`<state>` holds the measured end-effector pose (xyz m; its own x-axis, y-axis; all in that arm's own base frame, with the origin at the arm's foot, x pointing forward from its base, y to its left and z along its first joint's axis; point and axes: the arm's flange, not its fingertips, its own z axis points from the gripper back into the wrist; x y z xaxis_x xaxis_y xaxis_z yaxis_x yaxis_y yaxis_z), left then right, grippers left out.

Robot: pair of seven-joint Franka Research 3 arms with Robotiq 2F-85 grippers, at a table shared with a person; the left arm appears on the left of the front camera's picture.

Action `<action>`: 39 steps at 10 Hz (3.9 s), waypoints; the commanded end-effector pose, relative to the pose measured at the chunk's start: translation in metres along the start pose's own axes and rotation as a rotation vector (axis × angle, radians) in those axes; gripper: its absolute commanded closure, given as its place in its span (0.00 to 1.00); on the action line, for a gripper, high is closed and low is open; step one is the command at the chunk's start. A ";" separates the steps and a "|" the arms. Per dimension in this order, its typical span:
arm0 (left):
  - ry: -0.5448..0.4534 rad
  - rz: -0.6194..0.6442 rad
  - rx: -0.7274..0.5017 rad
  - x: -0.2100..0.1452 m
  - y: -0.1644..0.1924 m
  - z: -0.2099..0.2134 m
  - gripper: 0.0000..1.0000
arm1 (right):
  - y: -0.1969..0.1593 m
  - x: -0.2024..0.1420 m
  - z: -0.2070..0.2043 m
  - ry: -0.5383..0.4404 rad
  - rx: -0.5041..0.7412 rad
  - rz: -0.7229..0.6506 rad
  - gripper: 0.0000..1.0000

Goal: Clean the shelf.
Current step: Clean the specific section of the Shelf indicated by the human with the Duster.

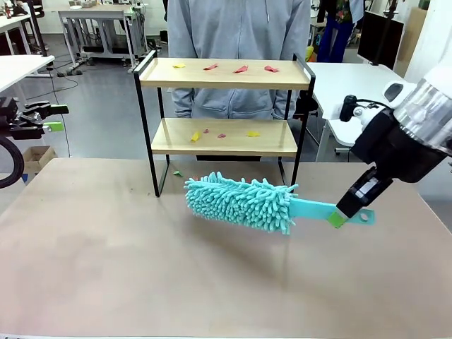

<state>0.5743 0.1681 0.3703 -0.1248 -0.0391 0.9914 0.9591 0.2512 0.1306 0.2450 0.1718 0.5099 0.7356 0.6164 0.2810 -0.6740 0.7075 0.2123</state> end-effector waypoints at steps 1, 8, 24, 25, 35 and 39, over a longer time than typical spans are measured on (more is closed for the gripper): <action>0.002 -0.005 -0.004 0.002 -0.001 -0.001 0.00 | 0.003 0.002 0.000 -0.014 -0.006 -0.002 0.86; 0.002 -0.005 -0.004 0.002 -0.001 -0.001 0.00 | 0.074 0.089 -0.080 -0.133 -0.137 -0.259 0.86; 0.002 -0.005 -0.004 0.002 -0.001 -0.001 0.00 | 0.109 0.203 -0.190 -0.296 -0.221 -0.559 0.86; 0.002 -0.005 -0.004 0.002 -0.001 -0.001 0.00 | 0.114 0.212 -0.201 -0.330 -0.213 -0.581 0.86; 0.002 -0.005 -0.004 0.002 -0.001 -0.001 0.00 | 0.145 0.270 -0.291 -0.500 -0.219 -0.741 0.86; 0.002 -0.005 -0.004 0.002 -0.001 -0.001 0.00 | 0.134 0.266 -0.295 -0.461 -0.223 -0.778 0.86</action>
<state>0.5743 0.1682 0.3702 -0.1245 -0.0391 0.9914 0.9591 0.2512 0.1304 0.3707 0.5340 0.3355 0.8388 -0.1989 0.5069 0.0433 0.9523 0.3020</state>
